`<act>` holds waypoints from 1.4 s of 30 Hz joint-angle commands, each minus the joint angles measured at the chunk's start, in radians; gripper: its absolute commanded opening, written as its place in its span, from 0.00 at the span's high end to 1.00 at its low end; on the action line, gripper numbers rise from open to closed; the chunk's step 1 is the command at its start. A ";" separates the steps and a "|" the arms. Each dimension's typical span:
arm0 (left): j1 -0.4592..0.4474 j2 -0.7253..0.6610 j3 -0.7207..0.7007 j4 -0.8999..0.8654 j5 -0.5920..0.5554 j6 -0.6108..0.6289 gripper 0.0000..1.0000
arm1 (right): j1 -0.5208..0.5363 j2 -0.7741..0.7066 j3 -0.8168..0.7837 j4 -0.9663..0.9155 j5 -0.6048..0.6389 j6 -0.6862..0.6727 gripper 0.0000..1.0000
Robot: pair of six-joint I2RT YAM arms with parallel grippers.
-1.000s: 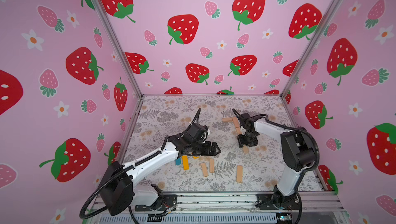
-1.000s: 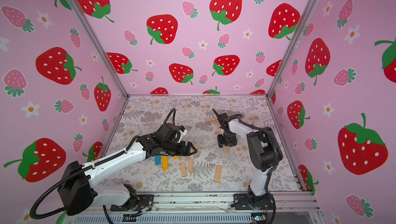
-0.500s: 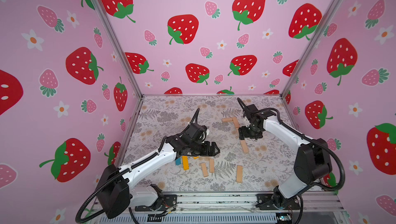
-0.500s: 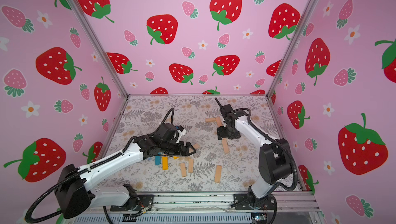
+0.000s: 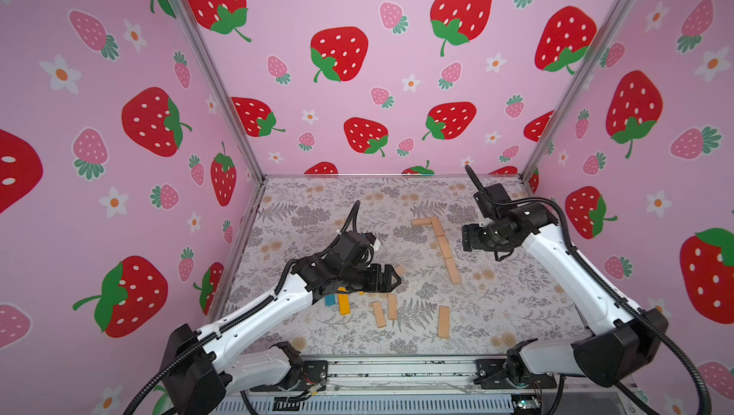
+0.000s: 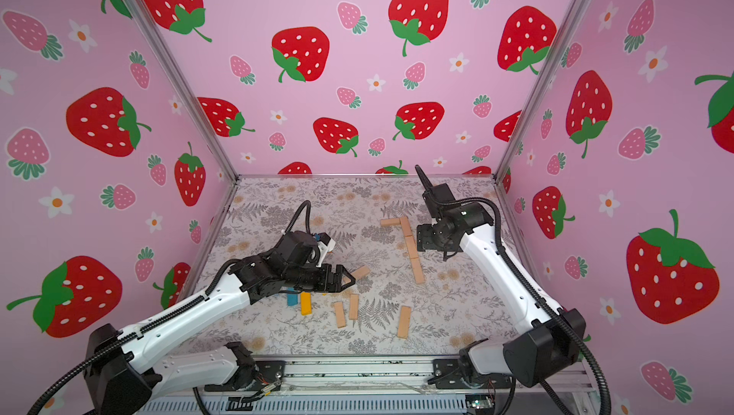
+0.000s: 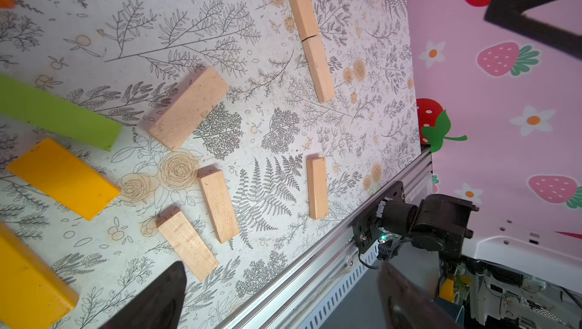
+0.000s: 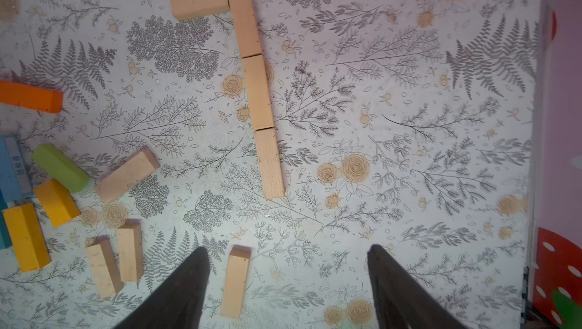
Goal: Assemble a giraffe with building blocks
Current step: Pick up the building block from the center of the board.
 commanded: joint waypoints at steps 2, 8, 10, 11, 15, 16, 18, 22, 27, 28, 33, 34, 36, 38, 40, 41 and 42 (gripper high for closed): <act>0.004 -0.038 -0.029 -0.046 -0.029 -0.022 0.04 | 0.027 -0.039 -0.007 -0.138 0.070 0.182 0.24; 0.005 -0.106 -0.074 -0.065 -0.046 -0.047 0.04 | 0.207 -0.069 -0.117 -0.129 0.123 0.404 0.25; 0.004 -0.126 -0.091 -0.072 -0.051 -0.052 0.04 | 0.274 -0.045 -0.154 -0.121 0.125 0.481 0.25; 0.004 -0.134 -0.100 -0.074 -0.050 -0.056 0.04 | 0.306 -0.029 -0.176 -0.117 0.129 0.531 0.25; 0.003 -0.156 -0.130 -0.073 -0.045 -0.066 0.04 | 0.418 0.049 -0.249 -0.094 0.105 0.705 0.26; 0.003 -0.159 -0.136 -0.072 -0.045 -0.068 0.04 | 0.441 0.064 -0.265 -0.080 0.097 0.736 0.26; 0.003 -0.170 -0.148 -0.069 -0.046 -0.071 0.04 | 0.492 0.090 -0.308 -0.029 0.073 0.811 0.27; 0.002 -0.179 -0.167 -0.056 -0.043 -0.075 0.04 | 0.550 0.137 -0.373 0.076 0.025 0.915 0.28; 0.002 -0.178 -0.178 -0.040 -0.033 -0.077 0.04 | 0.565 0.189 -0.420 0.162 -0.011 0.982 0.29; 0.002 -0.178 -0.179 -0.039 -0.032 -0.076 0.04 | 0.565 0.195 -0.428 0.175 -0.014 0.991 0.29; 0.002 -0.177 -0.182 -0.036 -0.030 -0.074 0.04 | 0.565 0.227 -0.476 0.261 -0.044 1.019 0.33; 0.003 -0.178 -0.182 -0.035 -0.030 -0.074 0.04 | 0.565 0.236 -0.483 0.272 -0.051 1.023 0.33; 0.002 -0.176 -0.185 -0.032 -0.029 -0.073 0.04 | 0.567 0.252 -0.499 0.304 -0.069 1.025 0.35; 0.003 -0.175 -0.186 -0.029 -0.029 -0.075 0.04 | 0.569 0.266 -0.515 0.327 -0.085 1.029 0.37; 0.003 -0.175 -0.186 -0.029 -0.029 -0.074 0.04 | 0.572 0.274 -0.527 0.339 -0.092 1.033 0.39; 0.003 -0.175 -0.186 -0.030 -0.029 -0.075 0.04 | 0.575 0.275 -0.535 0.345 -0.095 1.037 0.41; 0.003 -0.174 -0.186 -0.030 -0.030 -0.073 0.04 | 0.577 0.273 -0.544 0.346 -0.097 1.044 0.43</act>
